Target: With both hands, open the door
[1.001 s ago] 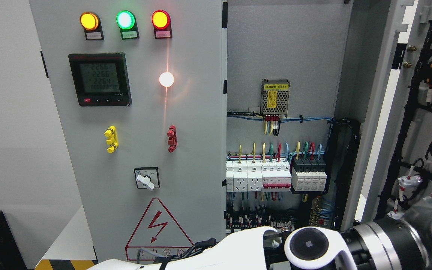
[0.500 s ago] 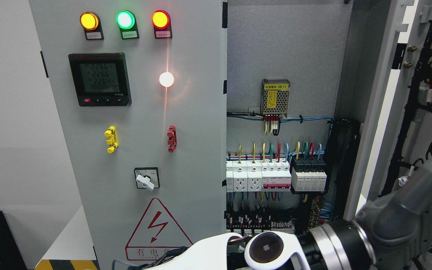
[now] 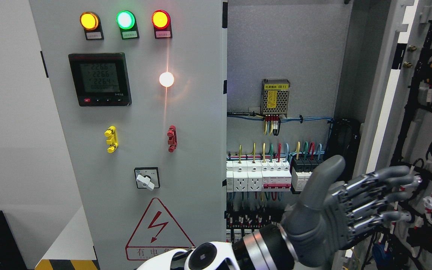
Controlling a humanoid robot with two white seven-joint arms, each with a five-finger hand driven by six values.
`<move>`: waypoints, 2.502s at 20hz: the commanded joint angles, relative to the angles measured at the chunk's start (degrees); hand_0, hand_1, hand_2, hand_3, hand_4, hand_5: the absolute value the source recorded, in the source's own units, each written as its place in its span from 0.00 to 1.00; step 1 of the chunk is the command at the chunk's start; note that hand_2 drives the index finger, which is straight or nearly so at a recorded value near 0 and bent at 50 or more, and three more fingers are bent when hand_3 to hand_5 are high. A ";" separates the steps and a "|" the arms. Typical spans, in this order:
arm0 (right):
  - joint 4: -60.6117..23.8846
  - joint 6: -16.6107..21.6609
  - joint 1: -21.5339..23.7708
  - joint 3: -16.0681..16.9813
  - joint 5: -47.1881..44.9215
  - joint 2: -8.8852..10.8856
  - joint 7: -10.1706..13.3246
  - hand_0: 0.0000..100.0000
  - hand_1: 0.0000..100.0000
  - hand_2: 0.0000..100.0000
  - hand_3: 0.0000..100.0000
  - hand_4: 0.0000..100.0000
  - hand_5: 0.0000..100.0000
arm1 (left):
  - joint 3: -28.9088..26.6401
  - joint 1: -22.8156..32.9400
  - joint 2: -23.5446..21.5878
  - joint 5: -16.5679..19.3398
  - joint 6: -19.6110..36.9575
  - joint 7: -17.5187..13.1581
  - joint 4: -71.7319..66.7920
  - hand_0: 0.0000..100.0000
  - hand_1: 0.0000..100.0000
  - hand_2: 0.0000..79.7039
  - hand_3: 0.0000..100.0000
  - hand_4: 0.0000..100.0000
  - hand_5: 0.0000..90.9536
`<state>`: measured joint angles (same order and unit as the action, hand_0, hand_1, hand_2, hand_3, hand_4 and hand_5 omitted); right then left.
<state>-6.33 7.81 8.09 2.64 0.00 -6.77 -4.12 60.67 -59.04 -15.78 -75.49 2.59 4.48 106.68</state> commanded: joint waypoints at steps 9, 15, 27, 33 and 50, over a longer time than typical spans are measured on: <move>0.00 0.01 0.00 0.00 -1.41 0.00 -0.01 0.19 0.00 0.00 0.00 0.00 0.00 | -6.44 28.79 -18.41 3.67 4.00 -0.26 4.77 0.00 0.00 0.00 0.00 0.00 0.00; 0.00 0.01 0.00 0.00 -1.41 0.00 -0.01 0.19 0.00 0.00 0.00 0.00 0.00 | -10.38 43.46 -17.80 8.68 4.18 -0.34 -0.42 0.00 0.00 0.00 0.00 0.00 0.00; 0.00 0.01 0.00 0.00 -1.41 0.00 -0.01 0.19 0.00 0.00 0.00 0.00 0.00 | -24.62 61.06 -9.37 10.27 4.00 -0.43 -30.71 0.00 0.00 0.00 0.00 0.00 0.00; 0.00 0.01 0.00 0.00 -1.41 0.00 -0.01 0.19 0.00 0.00 0.00 0.00 0.00 | -26.65 61.42 -3.75 11.94 4.09 -0.43 -50.05 0.00 0.00 0.00 0.00 0.00 0.00; 0.00 0.01 0.00 0.00 -1.41 0.00 -0.01 0.19 0.00 0.00 0.00 0.00 0.00 | -26.91 60.19 10.76 29.34 4.09 -0.43 -95.59 0.00 0.00 0.00 0.00 0.00 0.00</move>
<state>-6.33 7.81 8.09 2.64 0.00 -6.77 -4.09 35.60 0.41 -13.70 -49.94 6.60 3.77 38.92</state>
